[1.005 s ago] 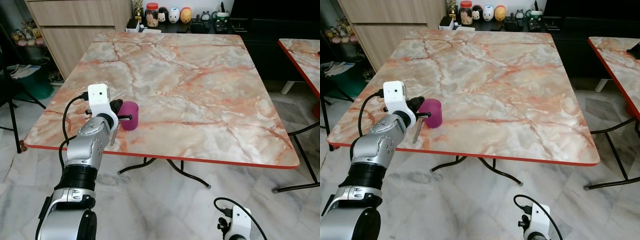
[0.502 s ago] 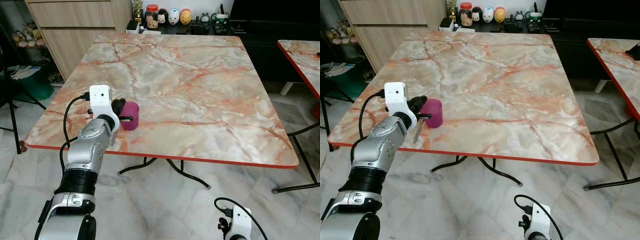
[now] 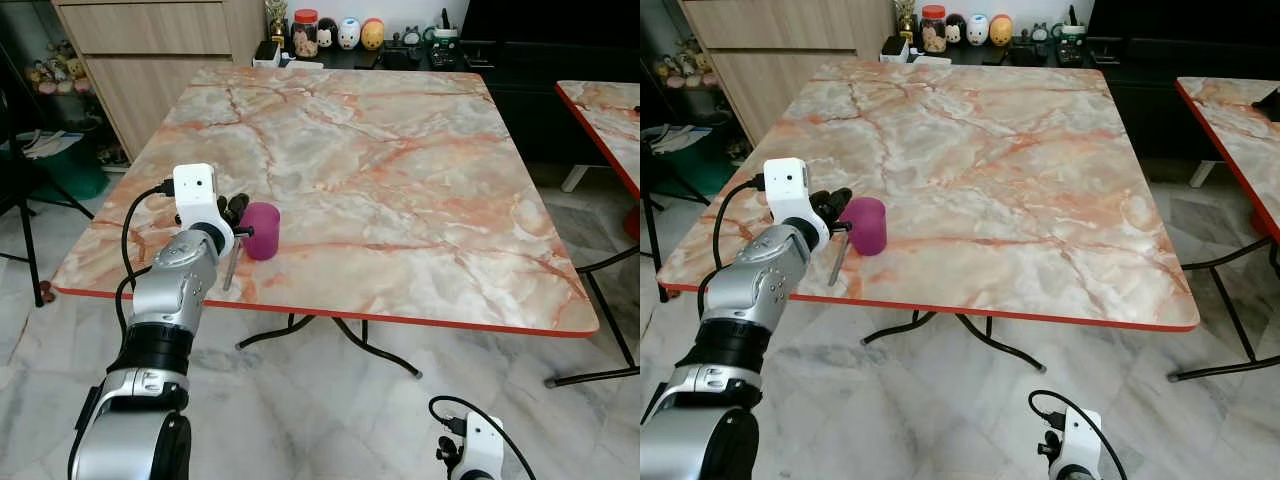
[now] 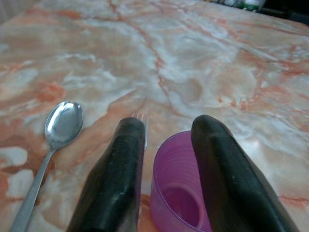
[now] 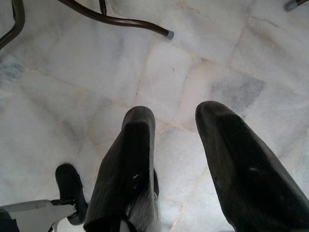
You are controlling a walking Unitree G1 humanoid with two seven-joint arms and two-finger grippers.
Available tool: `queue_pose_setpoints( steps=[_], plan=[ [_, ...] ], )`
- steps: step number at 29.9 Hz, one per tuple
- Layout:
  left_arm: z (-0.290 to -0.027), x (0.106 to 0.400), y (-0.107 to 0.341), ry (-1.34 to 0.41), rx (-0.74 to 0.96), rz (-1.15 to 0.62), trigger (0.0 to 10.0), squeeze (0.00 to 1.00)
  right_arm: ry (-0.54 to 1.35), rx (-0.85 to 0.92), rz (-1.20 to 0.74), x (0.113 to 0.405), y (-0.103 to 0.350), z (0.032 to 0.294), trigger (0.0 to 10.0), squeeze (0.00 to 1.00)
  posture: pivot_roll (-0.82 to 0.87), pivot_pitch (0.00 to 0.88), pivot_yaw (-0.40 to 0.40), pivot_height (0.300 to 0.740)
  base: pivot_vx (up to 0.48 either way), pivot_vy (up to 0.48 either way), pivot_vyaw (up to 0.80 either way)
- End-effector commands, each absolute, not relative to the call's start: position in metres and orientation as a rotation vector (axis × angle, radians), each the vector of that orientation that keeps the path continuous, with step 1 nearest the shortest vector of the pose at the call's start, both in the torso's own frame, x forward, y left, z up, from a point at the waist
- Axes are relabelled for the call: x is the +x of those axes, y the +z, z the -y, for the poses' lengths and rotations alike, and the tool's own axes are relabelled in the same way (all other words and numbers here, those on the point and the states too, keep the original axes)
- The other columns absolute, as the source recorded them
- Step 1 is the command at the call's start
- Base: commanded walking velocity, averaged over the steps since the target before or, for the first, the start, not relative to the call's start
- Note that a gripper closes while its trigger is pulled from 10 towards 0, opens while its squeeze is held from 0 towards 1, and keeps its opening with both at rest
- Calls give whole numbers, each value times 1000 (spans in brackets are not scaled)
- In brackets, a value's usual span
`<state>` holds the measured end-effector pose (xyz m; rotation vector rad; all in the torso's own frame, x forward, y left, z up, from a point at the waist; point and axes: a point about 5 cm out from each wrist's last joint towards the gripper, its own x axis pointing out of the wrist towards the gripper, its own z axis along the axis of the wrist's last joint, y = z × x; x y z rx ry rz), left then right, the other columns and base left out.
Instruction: Setting the table
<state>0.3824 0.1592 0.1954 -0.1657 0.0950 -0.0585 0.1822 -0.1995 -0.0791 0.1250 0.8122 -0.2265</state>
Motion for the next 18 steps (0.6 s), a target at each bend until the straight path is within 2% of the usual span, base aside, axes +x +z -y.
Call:
queue_pose_setpoints(
  steps=[1,2,3,4,13,14,18],
  plan=[
    [-161,384,195,-31,-181,-109,10000,1000,-233,132,-841,175,-83,199,10000,0,53,57,-2,740,0,0,0],
    [-161,385,196,-32,-177,-107,10000,1000,-233,133,-841,175,-83,199,10000,0,53,57,-2,740,0,0,0],
    [-160,385,197,-32,-175,-105,10000,90,-233,133,-841,175,-83,199,10000,0,52,60,-1,740,0,0,0],
    [-161,385,198,-27,-178,-104,10000,0,-233,134,-841,175,-83,199,10000,0,52,60,-1,740,0,0,0],
    [-163,388,196,10,-188,-139,10000,0,-230,137,-834,177,-83,196,10000,0,56,62,-1,740,0,0,0],
    [-163,389,195,10,-189,-140,10000,1000,-231,137,-833,177,-83,196,10000,0,54,63,2,740,0,0,0],
    [-163,389,192,-6,-176,-165,10000,1000,-233,137,-834,177,-82,197,10000,0,55,63,1,740,0,0,0]
  ],
)
